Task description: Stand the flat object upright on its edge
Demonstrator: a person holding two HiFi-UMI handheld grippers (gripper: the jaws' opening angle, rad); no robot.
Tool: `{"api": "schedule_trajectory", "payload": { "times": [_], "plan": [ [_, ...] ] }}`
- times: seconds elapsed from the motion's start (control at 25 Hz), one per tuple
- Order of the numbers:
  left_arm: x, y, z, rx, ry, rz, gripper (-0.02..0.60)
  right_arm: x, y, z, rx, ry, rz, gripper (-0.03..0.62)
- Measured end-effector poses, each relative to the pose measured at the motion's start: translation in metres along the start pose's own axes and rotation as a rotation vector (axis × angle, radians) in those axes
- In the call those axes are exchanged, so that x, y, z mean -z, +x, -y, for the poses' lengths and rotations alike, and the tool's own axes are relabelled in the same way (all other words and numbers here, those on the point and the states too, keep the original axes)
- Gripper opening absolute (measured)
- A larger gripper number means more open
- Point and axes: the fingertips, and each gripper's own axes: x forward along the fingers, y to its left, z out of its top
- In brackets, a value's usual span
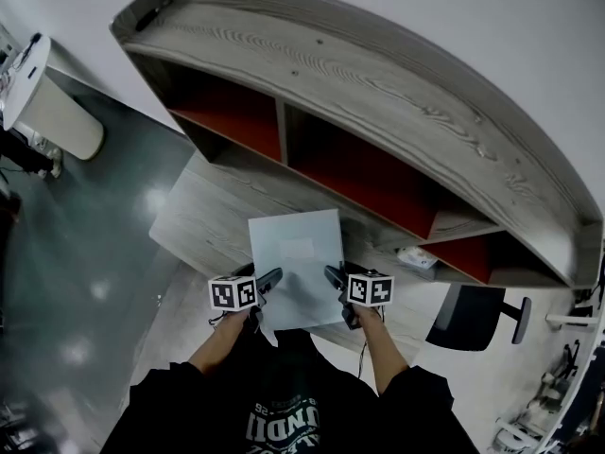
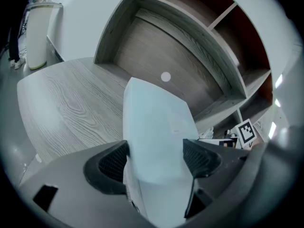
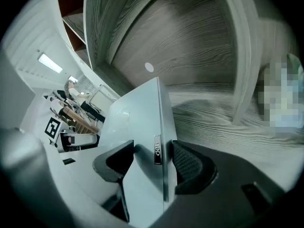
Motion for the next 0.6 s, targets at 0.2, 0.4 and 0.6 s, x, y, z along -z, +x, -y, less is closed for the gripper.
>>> {"api": "schedule_trajectory", "payload": {
  "times": [0.2,0.4,0.6],
  "plan": [
    [-0.019,-0.011,-0.011,-0.006,0.04,0.01,0.306,-0.005,-0.003,-0.016,0.019,0.01,0.029,0.259],
    [-0.035,-0.021,-0.021,-0.012,0.11,0.006,0.264,-0.007,-0.002,-0.033,0.046,0.02,0.055,0.259],
    [-0.05,-0.031,-0.027,0.002,0.143,0.015,0.261,-0.014,-0.001,-0.049,0.065,0.027,0.093,0.259]
  ]
}}
